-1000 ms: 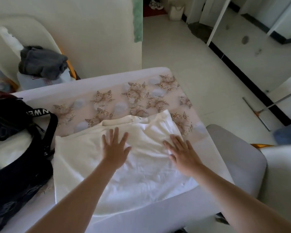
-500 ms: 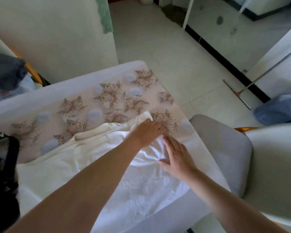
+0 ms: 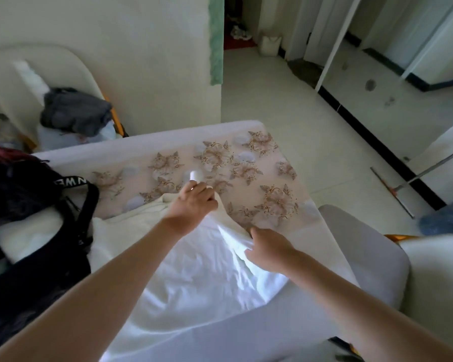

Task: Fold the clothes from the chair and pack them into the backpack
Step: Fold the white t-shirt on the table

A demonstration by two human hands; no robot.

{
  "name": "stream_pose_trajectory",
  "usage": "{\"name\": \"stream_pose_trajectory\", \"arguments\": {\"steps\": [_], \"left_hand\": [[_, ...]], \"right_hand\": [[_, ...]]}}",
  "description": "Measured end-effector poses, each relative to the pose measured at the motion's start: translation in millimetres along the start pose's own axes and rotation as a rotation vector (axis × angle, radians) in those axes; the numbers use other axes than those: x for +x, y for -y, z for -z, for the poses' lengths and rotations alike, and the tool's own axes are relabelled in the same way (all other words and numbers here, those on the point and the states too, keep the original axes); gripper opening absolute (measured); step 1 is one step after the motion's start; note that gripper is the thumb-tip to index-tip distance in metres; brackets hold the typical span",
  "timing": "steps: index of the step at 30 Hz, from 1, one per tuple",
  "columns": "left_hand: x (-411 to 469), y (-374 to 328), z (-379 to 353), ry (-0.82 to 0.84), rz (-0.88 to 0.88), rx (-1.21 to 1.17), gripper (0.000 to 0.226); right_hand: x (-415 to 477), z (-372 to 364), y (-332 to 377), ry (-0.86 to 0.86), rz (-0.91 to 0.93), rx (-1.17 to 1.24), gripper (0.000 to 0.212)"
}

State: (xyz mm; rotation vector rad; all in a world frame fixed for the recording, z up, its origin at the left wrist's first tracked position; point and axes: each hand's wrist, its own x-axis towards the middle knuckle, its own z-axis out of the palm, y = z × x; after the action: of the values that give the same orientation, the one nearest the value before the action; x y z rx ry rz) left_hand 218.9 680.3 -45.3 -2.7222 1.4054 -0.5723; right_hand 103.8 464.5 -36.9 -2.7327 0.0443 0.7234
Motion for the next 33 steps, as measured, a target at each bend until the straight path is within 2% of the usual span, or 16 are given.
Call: {"name": "stream_pose_trajectory", "arguments": {"steps": [2, 3, 5, 6, 7, 8, 11, 13, 15, 18, 24, 26, 28, 30, 31, 33], "left_hand": [[-33, 11, 9, 0.045, 0.133, 0.006, 0.034], [-50, 16, 12, 0.145, 0.212, 0.008, 0.036], [-84, 18, 18, 0.46, 0.368, -0.011, 0.053], [-102, 17, 20, 0.622, 0.437, -0.023, 0.062], [-116, 14, 24, 0.759, 0.519, -0.072, 0.067], [-127, 9, 25, 0.786, 0.594, -0.144, 0.068], [-144, -12, 15, 0.632, 0.748, -0.323, 0.054], [-150, -27, 2, 0.673, 0.787, -0.4, 0.056], [-153, -42, -8, 0.759, 0.77, -0.379, 0.069], [-154, -51, -22, 0.767, 0.776, -0.379, 0.077], [-128, -32, -52, 0.7, 0.754, -0.516, 0.08], [-115, -25, -62, 0.646, 0.768, -0.557, 0.077], [-104, -20, -65, 0.534, 0.8, -0.548, 0.072], [-93, -16, -64, 0.371, 0.854, -0.454, 0.064], [-87, -12, -63, 0.317, 0.889, -0.413, 0.062], [-73, -1, -63, 0.302, 0.95, -0.38, 0.062]], "right_hand": [[-10, 5, 39, 0.126, 0.076, 0.133, 0.036], [-14, 4, 56, 0.243, 0.096, 0.262, 0.04], [-17, -6, 80, 0.505, 0.106, 0.529, 0.047], [-15, -16, 87, 0.554, 0.114, 0.563, 0.047], [-13, -24, 90, 0.514, 0.134, 0.515, 0.041], [-9, -31, 92, 0.415, 0.159, 0.417, 0.037], [4, -51, 86, 0.09, 0.285, 0.014, 0.041], [11, -60, 81, -0.009, 0.42, -0.2, 0.051], [17, -71, 77, 0.06, 0.473, -0.309, 0.066], [29, -85, 61, 0.167, 0.435, -0.379, 0.077], [64, -72, 20, 0.108, 0.37, -0.368, 0.069], [73, -69, 16, 0.066, 0.359, -0.271, 0.069], [85, -68, 20, -0.097, 0.336, -0.067, 0.059], [97, -64, 28, -0.241, 0.229, 0.073, 0.054], [102, -61, 32, -0.233, 0.161, 0.135, 0.055], [111, -52, 38, -0.092, 0.115, 0.246, 0.062]]}}
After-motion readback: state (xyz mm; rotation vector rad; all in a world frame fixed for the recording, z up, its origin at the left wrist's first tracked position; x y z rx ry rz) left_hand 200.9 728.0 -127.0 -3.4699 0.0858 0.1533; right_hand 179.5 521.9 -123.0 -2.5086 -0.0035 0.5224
